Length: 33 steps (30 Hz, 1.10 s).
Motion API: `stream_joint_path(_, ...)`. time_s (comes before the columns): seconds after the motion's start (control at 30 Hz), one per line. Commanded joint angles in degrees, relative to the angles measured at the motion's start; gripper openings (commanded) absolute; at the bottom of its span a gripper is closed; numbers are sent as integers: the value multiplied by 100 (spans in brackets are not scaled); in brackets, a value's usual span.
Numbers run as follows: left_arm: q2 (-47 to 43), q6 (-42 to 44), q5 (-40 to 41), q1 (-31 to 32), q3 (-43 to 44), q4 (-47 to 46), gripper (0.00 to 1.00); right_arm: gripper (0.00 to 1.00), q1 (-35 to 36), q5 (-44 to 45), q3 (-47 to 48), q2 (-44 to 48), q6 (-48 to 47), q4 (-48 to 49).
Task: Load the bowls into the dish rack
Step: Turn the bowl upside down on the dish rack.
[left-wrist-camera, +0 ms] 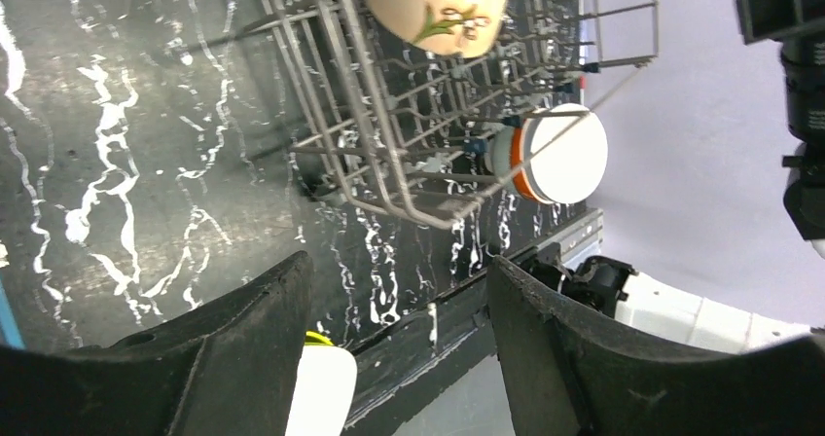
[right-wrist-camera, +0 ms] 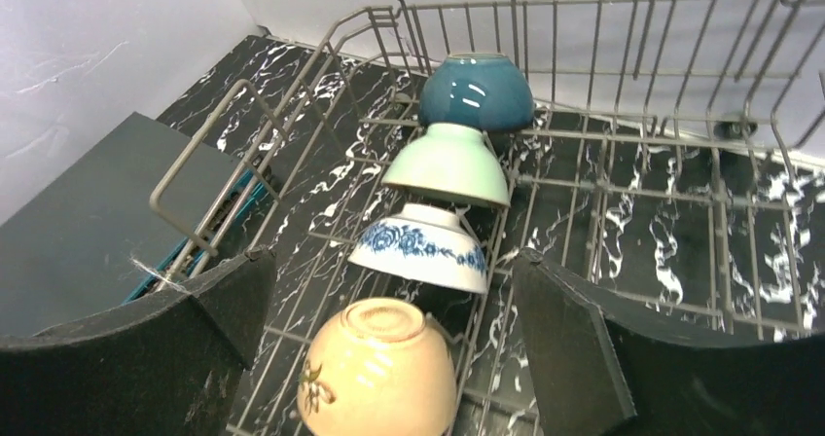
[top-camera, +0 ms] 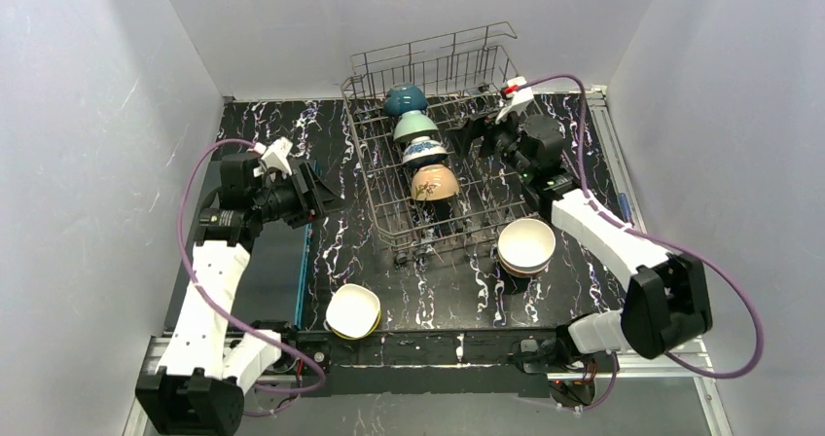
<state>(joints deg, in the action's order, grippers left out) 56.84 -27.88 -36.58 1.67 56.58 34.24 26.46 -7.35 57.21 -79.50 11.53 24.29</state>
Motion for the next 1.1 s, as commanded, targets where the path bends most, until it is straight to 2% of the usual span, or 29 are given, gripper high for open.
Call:
stream_joint_path(0.0, -511, -305, -132, 330, 184, 114, 62, 99, -265, -4, 26, 550, 630, -1142)
stream_joint_path(0.13, -412, -196, 351, 1063, 862, 106, 62, 99, -913, -781, -29, 684, 1272, -1256)
stream_joint_path(0.3, 233, -76, 630, 1975, 1603, -137, 62, 98, -1824, -1809, -202, 561, 2367, -879)
stream_joint_path(0.47, 1085, 52, 1052, 3186, 1923, -512, 62, 97, -2308, -2110, -452, 513, 3050, -582)
stream_joint_path(0.77, 3378, 821, 1320, 5080, 3496, -430, 63, 99, -2400, -1327, -79, 589, 2237, -2081)
stream_joint_path(0.93, 4659, 1256, 1546, 5699, 4766, 27, 65, 99, -2408, -293, 376, 668, 1547, -3174)
stream_joint_path(1.07, 5273, 1466, 1696, 5937, 5256, 115, 67, 99, -2408, 1015, 686, 744, 1175, -3729)
